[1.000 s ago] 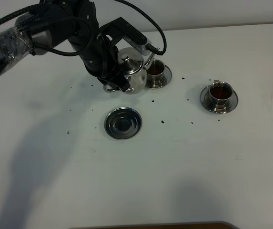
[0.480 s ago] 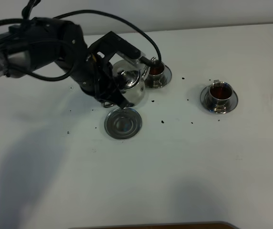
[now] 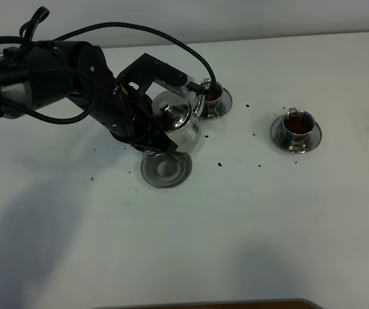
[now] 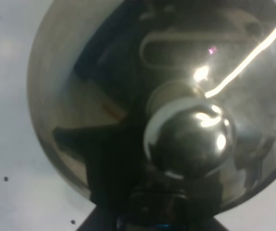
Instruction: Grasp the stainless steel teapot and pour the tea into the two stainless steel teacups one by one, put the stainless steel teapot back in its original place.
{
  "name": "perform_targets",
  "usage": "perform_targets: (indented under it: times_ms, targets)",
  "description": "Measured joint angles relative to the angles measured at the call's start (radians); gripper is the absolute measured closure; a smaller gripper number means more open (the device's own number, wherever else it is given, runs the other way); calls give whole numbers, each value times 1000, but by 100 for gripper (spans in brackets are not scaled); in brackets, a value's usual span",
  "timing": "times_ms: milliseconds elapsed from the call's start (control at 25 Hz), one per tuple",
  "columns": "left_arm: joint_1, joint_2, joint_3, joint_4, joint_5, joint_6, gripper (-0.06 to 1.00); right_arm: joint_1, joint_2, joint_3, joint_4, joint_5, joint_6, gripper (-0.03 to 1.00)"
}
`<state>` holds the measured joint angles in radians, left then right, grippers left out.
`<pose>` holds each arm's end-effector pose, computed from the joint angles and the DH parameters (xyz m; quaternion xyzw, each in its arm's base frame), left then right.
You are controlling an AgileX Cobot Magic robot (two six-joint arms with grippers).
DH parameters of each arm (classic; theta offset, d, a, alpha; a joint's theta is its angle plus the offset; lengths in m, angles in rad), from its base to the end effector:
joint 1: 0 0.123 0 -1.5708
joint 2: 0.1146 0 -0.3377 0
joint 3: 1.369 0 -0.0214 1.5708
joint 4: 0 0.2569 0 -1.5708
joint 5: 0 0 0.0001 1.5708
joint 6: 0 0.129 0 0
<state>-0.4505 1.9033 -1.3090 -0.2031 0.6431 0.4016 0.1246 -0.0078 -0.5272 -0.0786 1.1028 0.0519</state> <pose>0.3842 -0.2032 0.2050 0.3414 0.9135 -0.0814 0.2057 -0.0240 -0.0121 0.2667 -0.0280 0.8540 0.0066 0.5195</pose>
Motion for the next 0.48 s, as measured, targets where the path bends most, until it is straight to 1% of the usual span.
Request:
perform_targets:
  times_ms: [240,480]
  targets:
    - [0,0,1,-5,72,-7,69,0,0,0,0,0,0,72]
    - [0,1,1,47,128,-70,69,0,0,0,0,0,0,72]
